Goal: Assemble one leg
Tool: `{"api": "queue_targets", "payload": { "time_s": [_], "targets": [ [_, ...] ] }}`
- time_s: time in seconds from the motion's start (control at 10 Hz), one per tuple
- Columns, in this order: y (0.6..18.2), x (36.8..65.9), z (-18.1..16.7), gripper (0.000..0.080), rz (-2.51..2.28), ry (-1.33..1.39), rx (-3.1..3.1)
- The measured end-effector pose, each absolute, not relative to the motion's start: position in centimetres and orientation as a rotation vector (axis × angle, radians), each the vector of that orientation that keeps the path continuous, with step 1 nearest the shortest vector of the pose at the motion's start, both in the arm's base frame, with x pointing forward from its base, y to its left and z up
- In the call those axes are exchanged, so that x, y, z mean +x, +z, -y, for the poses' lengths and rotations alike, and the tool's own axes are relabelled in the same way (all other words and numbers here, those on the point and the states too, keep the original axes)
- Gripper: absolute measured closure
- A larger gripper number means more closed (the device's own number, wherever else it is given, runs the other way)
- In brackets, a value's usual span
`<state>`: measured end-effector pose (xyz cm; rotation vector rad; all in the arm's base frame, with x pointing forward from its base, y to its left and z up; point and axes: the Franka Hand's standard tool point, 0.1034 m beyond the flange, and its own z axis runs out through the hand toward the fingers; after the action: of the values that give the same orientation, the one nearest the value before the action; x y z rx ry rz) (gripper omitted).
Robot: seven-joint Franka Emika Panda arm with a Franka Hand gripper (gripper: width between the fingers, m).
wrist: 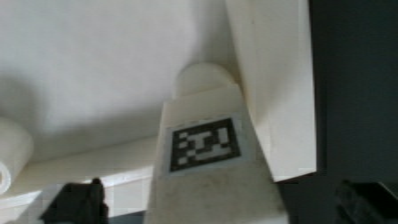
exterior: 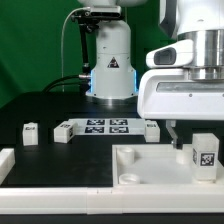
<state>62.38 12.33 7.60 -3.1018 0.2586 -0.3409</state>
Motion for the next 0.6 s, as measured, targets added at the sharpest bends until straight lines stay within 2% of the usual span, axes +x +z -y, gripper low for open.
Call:
{"api": "queue_targets", "payload": {
  "time_s": [0.2,0.4,0.6],
  "targets": [
    [7.6,62.4,-12.28,0.0151,-0.068,-0.347,-3.139],
    [7.6,62.4,-12.26,0.0162,-0.078,-0.347,-3.139],
    [7.6,62.4,-12.26,0.0512,-0.132,-0.346,-3.133]
  ]
}}
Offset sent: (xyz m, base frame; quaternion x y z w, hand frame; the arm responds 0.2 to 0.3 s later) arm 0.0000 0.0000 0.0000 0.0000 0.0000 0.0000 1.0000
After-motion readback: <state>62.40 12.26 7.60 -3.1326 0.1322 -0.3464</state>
